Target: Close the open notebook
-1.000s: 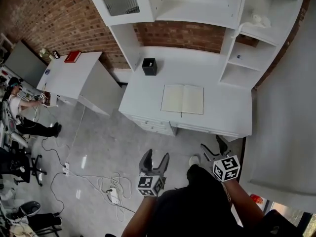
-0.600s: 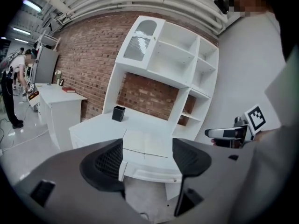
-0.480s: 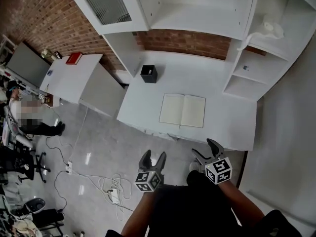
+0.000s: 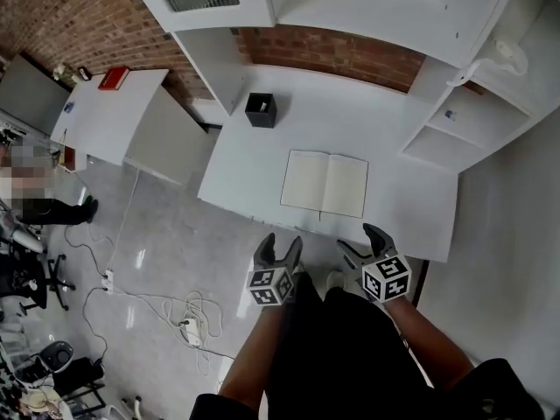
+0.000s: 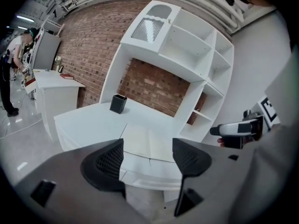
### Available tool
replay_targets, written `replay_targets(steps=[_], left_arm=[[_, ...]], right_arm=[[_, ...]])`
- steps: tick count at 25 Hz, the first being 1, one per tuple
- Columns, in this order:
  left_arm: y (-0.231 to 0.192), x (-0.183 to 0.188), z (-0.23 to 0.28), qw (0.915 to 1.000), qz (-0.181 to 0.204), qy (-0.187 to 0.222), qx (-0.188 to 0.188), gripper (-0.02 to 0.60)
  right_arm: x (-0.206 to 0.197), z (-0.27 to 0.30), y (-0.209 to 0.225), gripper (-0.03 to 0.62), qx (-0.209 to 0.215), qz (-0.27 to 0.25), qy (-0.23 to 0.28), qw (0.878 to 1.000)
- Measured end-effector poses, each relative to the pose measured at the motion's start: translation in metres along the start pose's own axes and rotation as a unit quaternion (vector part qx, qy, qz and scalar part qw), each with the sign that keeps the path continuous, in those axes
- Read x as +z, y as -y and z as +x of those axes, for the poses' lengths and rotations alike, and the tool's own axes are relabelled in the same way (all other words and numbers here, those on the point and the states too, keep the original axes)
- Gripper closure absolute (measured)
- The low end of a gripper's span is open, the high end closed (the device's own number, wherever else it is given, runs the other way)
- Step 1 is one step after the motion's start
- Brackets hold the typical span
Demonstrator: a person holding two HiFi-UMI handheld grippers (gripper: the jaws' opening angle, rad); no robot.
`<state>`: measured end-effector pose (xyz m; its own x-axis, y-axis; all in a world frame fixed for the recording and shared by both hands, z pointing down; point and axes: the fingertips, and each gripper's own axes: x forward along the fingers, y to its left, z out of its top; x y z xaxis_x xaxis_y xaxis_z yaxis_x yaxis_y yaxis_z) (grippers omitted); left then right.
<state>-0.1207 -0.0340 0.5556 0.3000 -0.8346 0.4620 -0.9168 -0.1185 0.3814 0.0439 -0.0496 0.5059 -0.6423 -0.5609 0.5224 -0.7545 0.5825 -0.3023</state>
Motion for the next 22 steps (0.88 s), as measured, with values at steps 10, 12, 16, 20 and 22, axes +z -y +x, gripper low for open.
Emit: replay_targets(steps=[10, 12, 16, 20, 22], left_arm=[[-0.051, -0.016, 0.078, 0.9956, -0.056, -0.072, -0.021, 0.267], [-0.059, -0.023, 0.093, 0.9937, -0.064, -0.089, -0.019, 0.267], [-0.071, -0.038, 0.122, 0.9921, -0.064, -0.107, -0.014, 0.265], [-0.085, -0.047, 0.146, 0.9892, -0.055, -0.136, 0.000, 0.265], [-0.093, -0.046, 0.155, 0.9883, -0.053, -0.143, 0.009, 0.265]], right_arm=[[-0.007, 0.079, 0.003, 0.269, -0.025, -0.049, -0.045, 0.997], [-0.016, 0.094, 0.016, 0.269, -0.030, -0.049, -0.057, 0.997], [-0.021, 0.109, 0.036, 0.270, -0.042, -0.027, -0.061, 0.997], [-0.020, 0.125, 0.039, 0.270, -0.046, -0.013, -0.073, 0.996], [-0.020, 0.132, 0.038, 0.270, -0.045, -0.015, -0.078, 0.996]])
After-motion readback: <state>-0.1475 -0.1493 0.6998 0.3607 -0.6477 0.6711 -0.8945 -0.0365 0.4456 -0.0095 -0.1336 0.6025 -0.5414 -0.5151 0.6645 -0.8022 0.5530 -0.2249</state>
